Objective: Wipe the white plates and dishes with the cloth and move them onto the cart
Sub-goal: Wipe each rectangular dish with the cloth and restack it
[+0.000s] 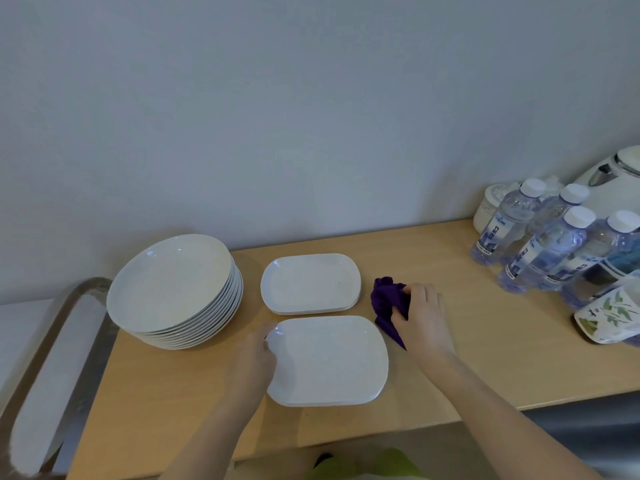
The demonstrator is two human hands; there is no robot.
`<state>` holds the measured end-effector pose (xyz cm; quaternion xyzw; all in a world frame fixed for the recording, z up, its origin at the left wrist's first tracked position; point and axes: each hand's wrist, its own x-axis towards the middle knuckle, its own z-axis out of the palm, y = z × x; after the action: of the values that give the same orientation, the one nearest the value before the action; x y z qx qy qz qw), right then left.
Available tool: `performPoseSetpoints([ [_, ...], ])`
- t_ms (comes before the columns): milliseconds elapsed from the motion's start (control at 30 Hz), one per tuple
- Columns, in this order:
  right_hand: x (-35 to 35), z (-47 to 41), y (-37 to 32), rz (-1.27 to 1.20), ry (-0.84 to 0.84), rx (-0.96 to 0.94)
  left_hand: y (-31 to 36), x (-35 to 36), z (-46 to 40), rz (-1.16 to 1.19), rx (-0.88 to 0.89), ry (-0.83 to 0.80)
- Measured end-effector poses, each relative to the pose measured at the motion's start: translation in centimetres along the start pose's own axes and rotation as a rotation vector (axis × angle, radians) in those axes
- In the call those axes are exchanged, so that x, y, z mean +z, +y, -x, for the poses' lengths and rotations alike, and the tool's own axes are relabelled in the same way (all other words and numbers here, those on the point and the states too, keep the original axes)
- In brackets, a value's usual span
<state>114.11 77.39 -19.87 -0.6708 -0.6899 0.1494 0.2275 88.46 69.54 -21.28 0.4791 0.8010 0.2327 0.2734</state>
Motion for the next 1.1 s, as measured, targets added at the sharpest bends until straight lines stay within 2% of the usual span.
performPoseSetpoints([
  [133,0.7,-0.7,0.8,0.162,-0.088,0.036,1.1,0.1,-0.5,-0.002,0.040,0.083],
  [267,1.6,-0.8,1.3,0.284,-0.222,0.052,2.5,-0.4,-2.1,0.020,0.057,0.067],
  [533,2.1,-2.7,-0.2,0.255,-0.208,0.098,4.6,-0.5,-5.7,-0.119,0.092,0.038],
  [733,2.4,-5.7,-3.9,0.151,-0.158,-0.009,4.9,0.0,-7.9,-0.220,0.026,-0.027],
  [1100,6.8,-8.1,-5.5,0.143,-0.429,0.071,4.9,0.5,-10.7,-0.201,-0.133,-0.031],
])
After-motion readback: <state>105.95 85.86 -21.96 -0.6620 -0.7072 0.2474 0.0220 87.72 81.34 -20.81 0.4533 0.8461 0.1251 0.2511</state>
